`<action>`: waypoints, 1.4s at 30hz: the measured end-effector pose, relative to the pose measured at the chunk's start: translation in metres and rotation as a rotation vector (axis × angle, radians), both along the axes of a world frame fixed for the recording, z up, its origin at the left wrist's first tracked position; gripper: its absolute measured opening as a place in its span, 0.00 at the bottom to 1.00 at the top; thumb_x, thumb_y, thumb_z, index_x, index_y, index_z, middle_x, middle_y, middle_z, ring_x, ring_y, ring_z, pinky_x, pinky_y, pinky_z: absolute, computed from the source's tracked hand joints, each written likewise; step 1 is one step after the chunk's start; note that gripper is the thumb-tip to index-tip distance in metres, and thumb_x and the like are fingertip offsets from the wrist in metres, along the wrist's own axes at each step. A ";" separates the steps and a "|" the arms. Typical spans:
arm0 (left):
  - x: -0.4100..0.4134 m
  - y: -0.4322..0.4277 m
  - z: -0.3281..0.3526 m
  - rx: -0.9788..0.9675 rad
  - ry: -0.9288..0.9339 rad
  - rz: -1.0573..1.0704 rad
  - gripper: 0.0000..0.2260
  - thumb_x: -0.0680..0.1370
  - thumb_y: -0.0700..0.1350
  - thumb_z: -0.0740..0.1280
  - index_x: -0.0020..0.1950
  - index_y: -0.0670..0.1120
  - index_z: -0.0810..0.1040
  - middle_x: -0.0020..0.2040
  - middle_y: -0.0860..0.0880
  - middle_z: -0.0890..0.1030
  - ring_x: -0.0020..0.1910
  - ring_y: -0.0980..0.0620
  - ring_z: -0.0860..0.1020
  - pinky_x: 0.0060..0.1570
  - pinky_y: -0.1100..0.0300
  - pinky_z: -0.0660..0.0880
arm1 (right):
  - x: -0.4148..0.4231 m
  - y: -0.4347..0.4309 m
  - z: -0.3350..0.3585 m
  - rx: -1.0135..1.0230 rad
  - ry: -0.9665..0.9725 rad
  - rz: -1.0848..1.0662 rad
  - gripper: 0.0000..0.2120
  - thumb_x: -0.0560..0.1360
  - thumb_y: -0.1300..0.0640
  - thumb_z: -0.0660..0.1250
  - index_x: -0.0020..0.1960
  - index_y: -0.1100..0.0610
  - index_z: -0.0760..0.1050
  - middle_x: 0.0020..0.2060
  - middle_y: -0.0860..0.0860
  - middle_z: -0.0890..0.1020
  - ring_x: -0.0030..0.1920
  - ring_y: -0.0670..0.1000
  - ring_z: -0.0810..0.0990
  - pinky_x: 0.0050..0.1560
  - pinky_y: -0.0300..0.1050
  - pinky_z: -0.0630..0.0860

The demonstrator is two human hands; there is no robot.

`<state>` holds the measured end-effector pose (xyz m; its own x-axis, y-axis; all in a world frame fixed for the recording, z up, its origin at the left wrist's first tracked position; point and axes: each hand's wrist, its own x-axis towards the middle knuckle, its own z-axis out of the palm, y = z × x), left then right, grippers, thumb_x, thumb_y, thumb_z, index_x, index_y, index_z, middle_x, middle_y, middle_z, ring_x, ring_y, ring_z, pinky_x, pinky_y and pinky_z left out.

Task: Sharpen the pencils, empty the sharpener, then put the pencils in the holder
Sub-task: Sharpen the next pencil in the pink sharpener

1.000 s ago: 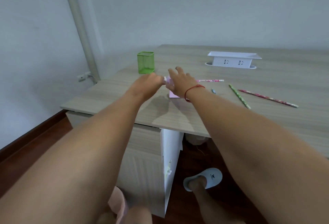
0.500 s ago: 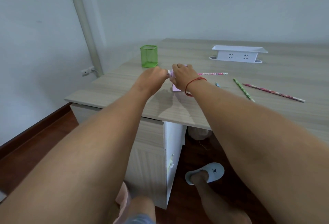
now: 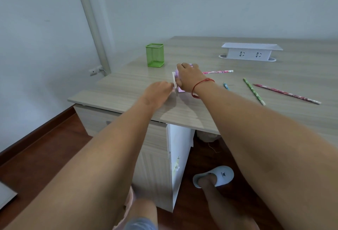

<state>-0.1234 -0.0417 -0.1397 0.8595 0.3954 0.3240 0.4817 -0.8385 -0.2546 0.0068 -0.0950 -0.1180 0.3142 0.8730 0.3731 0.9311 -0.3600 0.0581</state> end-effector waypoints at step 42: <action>0.027 0.039 0.067 0.205 -0.003 -0.055 0.15 0.83 0.45 0.53 0.55 0.38 0.76 0.51 0.36 0.79 0.52 0.35 0.78 0.41 0.47 0.69 | -0.002 0.020 0.002 0.026 -0.012 -0.127 0.17 0.78 0.58 0.57 0.64 0.65 0.70 0.59 0.61 0.76 0.61 0.62 0.74 0.54 0.50 0.70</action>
